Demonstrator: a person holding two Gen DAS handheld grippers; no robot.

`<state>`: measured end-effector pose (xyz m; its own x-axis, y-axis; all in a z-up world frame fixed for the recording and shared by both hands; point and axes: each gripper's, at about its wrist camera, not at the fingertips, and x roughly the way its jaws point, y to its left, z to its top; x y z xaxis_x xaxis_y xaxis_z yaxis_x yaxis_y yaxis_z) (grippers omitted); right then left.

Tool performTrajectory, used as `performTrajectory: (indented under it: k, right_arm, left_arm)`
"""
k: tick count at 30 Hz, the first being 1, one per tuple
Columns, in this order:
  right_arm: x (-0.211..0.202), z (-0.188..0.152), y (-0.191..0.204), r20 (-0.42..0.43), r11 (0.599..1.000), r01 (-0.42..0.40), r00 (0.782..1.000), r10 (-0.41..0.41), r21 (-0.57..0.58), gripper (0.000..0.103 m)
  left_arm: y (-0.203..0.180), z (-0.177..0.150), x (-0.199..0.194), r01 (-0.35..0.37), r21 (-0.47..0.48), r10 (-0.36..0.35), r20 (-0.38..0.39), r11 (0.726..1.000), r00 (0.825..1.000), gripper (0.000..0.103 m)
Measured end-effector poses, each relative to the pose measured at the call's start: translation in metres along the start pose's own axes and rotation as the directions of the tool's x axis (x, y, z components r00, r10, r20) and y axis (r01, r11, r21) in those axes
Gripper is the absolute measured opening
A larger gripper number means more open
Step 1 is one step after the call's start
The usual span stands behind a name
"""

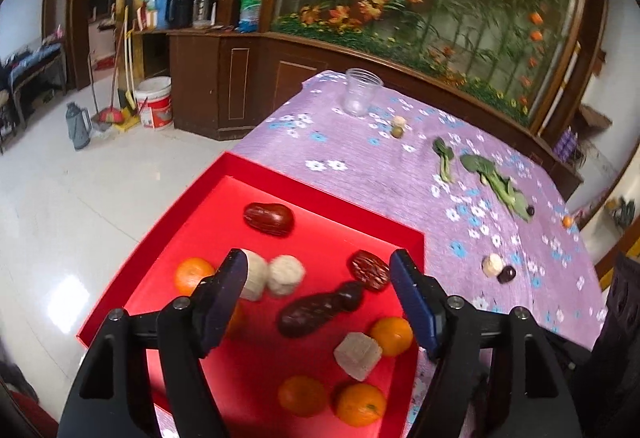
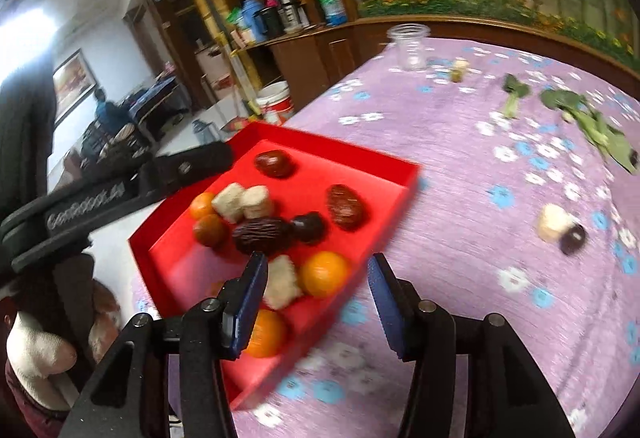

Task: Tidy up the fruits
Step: 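Move both tools toward the last beige round cake and dark fruit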

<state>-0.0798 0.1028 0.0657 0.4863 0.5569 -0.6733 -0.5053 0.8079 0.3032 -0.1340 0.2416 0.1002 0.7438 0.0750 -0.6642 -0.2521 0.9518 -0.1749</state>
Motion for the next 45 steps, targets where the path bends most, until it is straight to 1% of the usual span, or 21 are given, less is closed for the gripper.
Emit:
performTrajectory:
  k: [2,4,7,11,17,24,34,45]
  right_arm:
    - [-0.006,-0.002,-0.013,0.01,0.999,0.019,1.0,-0.02,0.036,0.058]
    - [-0.012,-0.006,-0.026,0.017,0.997,0.035,0.999,-0.037,0.073,0.058]
    - [-0.02,-0.011,-0.042,0.023,0.992,0.057,0.998,-0.06,0.117,0.058]
    - [-0.028,-0.017,-0.054,0.03,0.987,0.065,0.997,-0.07,0.144,0.058]
    - [-0.035,-0.023,-0.059,0.037,0.987,0.066,0.997,-0.073,0.146,0.059]
    - [-0.04,-0.028,-0.065,0.045,0.986,0.066,0.996,-0.074,0.154,0.06]
    - [-0.037,-0.032,-0.069,0.029,0.984,0.072,0.996,-0.078,0.165,0.06]
    - [-0.034,-0.035,-0.096,0.011,0.97,0.103,0.994,-0.108,0.222,0.06]
  left_arm:
    - [-0.013,-0.004,-0.001,-0.02,0.036,0.02,0.003,0.999,1.0,0.073]
    - [-0.028,-0.009,-0.002,-0.044,0.076,0.044,0.004,0.996,0.999,0.077]
    - [-0.046,-0.014,-0.001,-0.076,0.129,0.076,0.005,0.989,0.997,0.078]
    - [-0.065,-0.02,-0.002,-0.074,0.169,0.076,-0.005,0.983,0.997,0.078]
    - [-0.088,-0.027,-0.001,-0.075,0.22,0.079,-0.013,0.973,0.997,0.078]
    - [-0.097,-0.029,0.001,-0.081,0.24,0.089,-0.022,0.967,0.996,0.078]
    - [-0.1,-0.03,0.004,-0.079,0.248,0.089,-0.028,0.965,0.996,0.078]
    - [-0.1,-0.029,0.017,-0.072,0.253,0.087,-0.048,0.965,0.995,0.078]
